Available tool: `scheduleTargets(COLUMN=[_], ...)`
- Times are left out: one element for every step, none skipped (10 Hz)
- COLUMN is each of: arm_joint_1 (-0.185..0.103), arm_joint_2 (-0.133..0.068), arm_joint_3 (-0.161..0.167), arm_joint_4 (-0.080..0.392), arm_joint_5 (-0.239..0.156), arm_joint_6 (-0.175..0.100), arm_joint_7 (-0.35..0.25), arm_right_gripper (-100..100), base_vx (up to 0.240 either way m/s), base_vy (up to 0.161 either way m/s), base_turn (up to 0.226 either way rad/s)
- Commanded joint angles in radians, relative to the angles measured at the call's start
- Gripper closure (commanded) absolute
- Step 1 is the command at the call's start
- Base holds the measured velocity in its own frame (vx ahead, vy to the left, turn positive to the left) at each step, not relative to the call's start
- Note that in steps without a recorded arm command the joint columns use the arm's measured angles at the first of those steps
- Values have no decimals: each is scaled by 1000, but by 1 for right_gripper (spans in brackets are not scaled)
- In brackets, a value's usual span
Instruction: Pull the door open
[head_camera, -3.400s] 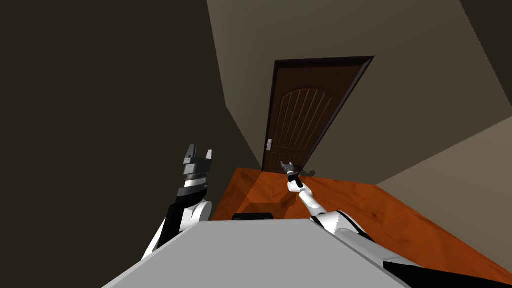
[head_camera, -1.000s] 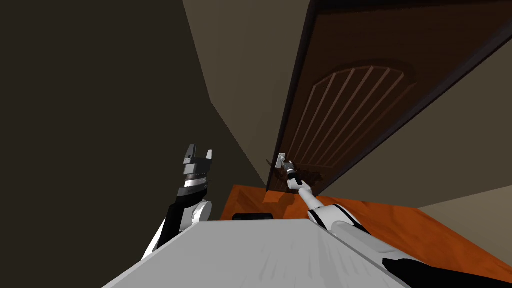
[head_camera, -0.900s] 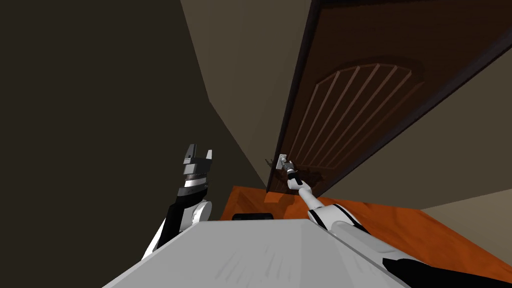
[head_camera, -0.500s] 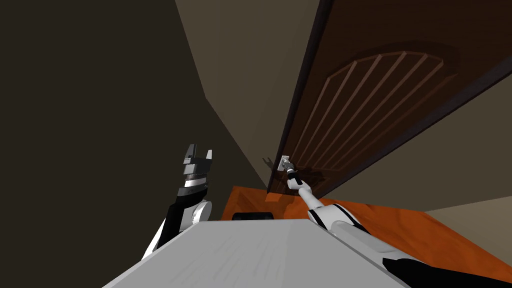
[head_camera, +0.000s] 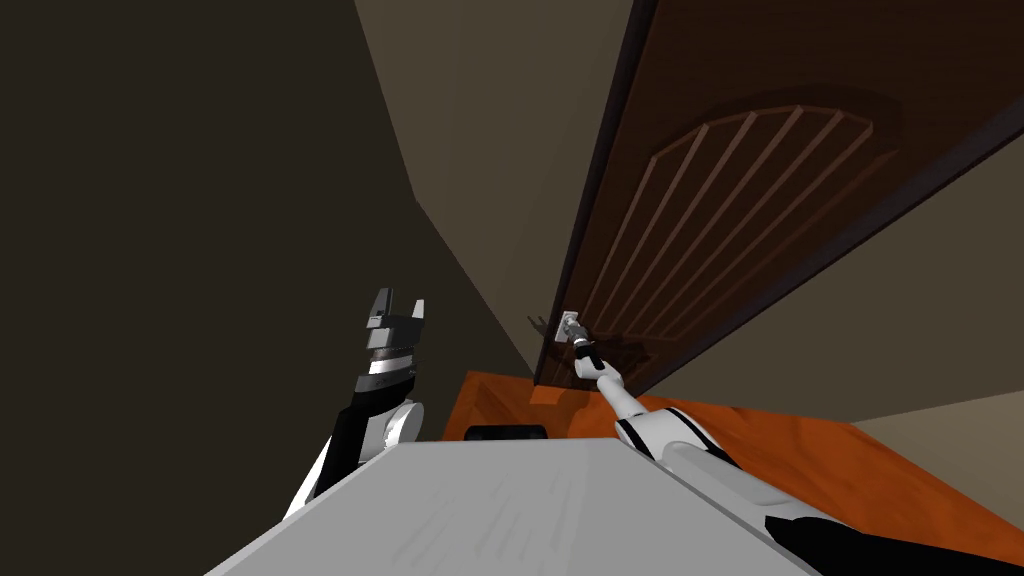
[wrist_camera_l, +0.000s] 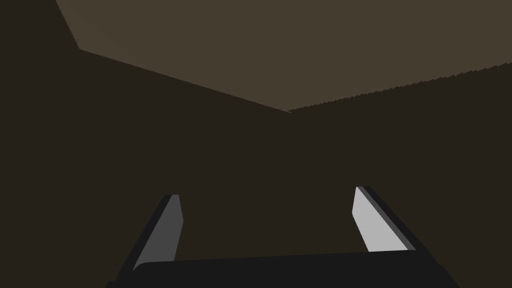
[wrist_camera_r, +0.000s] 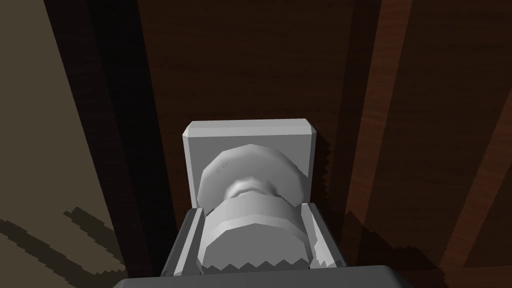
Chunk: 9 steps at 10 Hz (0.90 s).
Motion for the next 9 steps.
scheduleTargets(arm_joint_1=[3,4,4,4,4,4,4,4,5], arm_joint_2=[1,1,0,0,0,-1,-1,-1,-1], arm_joint_3=[1,1,1,1,1,2,2,2,2], arm_joint_4=[1,1,1,1,1,1,2,2,2], arm_joint_5=[0,0,0,0,0,0,0,0,0], arm_joint_6=[1,1,0,0,0,0,0,0,0], arm_joint_7=[0,0,-1,-1,-1,-2,-2,-2,-3], arm_right_gripper=[100,100,100,100,100,100,100,100,100], base_vx=[-174,-184,-211,-220,-191,-187,-202,-182,-194], base_vy=[-36,-34,-21,1,-23,-30,-37,-51,-40], base_turn=[26,23,11,3,-3,13,15,16,17])
